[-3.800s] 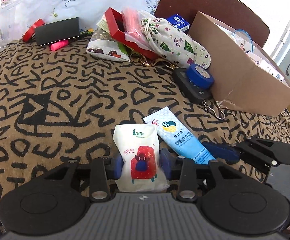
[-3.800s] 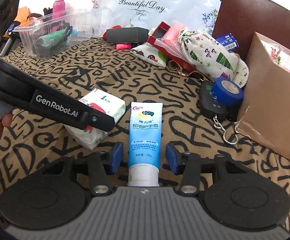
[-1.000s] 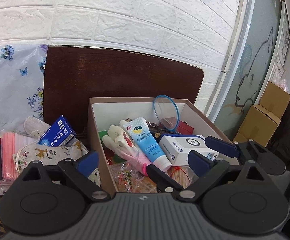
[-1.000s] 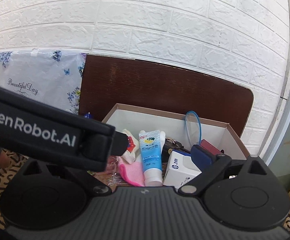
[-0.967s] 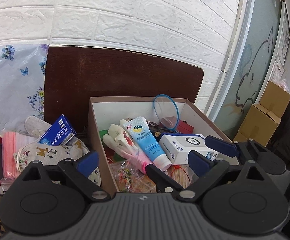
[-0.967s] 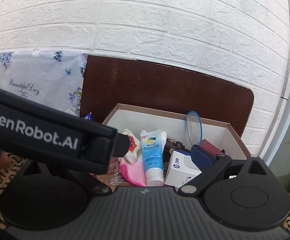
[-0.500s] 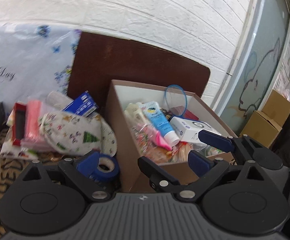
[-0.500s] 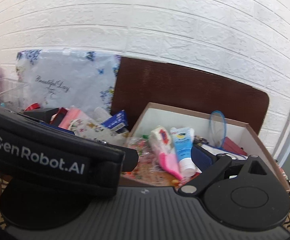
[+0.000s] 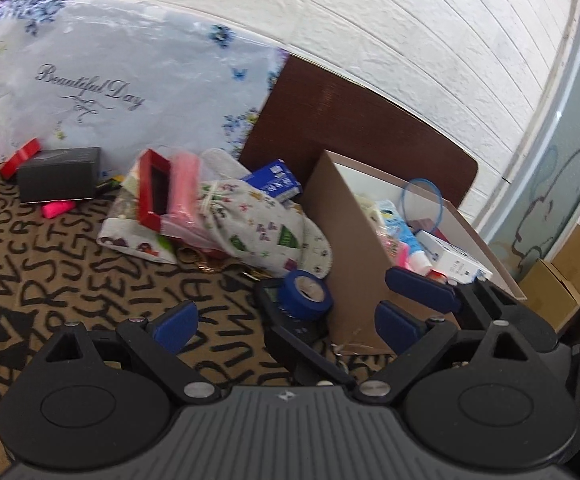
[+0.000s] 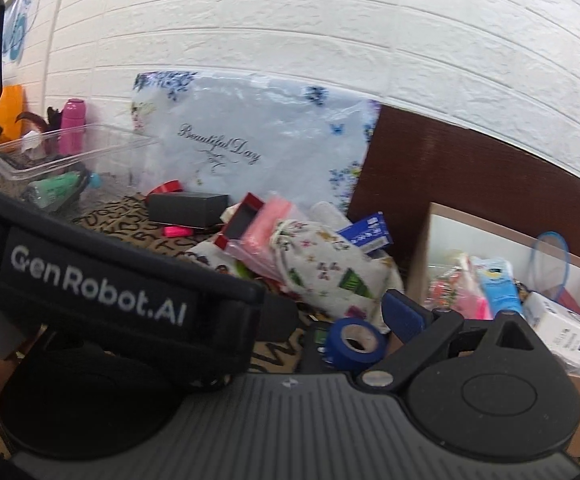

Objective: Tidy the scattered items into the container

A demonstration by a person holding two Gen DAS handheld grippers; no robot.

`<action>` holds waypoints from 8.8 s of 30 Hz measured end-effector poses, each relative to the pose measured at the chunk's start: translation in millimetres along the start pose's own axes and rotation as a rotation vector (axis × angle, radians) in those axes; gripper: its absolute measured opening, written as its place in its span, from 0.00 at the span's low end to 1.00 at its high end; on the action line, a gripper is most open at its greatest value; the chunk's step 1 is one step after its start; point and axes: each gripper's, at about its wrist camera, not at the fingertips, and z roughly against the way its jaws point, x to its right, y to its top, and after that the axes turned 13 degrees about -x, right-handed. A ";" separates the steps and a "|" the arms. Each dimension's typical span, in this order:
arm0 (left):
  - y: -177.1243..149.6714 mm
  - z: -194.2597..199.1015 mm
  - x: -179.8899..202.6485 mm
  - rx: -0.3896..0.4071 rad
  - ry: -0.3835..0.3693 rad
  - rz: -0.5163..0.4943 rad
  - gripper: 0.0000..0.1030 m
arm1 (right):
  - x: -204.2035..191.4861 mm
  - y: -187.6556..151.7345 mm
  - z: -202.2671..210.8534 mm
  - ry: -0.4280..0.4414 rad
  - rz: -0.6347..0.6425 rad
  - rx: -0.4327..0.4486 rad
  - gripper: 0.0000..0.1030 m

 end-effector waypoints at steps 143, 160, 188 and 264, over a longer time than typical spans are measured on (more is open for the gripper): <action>24.8 39.5 24.6 0.081 -0.026 -0.140 0.38 | -1.4 -19.4 27.8 0.222 -0.108 0.030 0.40; 116.2 -69.3 117.0 0.090 -0.225 -0.256 0.37 | 135.1 3.8 18.6 -0.040 -0.275 0.096 0.40; 151.6 -132.9 86.4 0.060 -0.095 -0.147 1.00 | 192.9 21.3 -67.8 -0.216 -0.344 -0.074 0.94; 49.7 2.4 -61.8 0.040 0.274 0.037 0.91 | -7.2 2.1 -66.8 0.044 -0.038 -0.081 0.98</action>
